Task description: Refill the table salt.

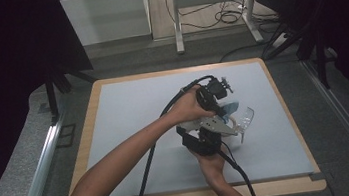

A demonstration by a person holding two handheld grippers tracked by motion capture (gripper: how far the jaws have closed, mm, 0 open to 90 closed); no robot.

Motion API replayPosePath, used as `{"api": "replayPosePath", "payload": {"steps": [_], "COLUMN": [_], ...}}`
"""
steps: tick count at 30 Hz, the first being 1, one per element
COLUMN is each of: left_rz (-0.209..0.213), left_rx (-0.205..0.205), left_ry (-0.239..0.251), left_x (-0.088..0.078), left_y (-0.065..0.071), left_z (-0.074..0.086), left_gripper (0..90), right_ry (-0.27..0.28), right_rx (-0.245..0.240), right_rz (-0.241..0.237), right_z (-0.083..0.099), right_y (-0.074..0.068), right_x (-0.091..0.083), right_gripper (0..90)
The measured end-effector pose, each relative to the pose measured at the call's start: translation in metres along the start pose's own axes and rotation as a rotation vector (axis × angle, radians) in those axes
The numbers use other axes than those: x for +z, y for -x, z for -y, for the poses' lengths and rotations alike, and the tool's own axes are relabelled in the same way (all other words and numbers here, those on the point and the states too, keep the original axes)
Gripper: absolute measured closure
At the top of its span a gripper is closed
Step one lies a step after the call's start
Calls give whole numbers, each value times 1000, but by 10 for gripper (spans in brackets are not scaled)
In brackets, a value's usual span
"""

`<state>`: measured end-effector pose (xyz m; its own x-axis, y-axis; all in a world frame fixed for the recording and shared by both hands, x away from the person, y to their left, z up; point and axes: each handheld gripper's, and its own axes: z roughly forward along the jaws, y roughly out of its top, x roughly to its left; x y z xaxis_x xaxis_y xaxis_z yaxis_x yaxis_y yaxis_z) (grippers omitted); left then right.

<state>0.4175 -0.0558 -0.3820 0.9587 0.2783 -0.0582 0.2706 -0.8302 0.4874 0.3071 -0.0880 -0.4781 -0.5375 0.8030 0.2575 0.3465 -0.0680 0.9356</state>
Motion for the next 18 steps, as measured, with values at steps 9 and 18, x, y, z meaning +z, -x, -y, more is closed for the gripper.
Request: {"api": "replayPosePath", "payload": {"steps": [9, 18], "left_rz": [3, 4], "left_rx": [2, 5], "left_ry": [-6, -7], "left_x": [0, 1], "left_y": [-2, -2], "left_z": [1, 1], "left_gripper": [900, 900], "right_ry": [2, 0], "right_rx": [7, 10], "right_rz": [-1, -4], "right_z": [1, 1], "right_y": [-1, 0], "right_x": [2, 2], "right_gripper": [492, 495]}}
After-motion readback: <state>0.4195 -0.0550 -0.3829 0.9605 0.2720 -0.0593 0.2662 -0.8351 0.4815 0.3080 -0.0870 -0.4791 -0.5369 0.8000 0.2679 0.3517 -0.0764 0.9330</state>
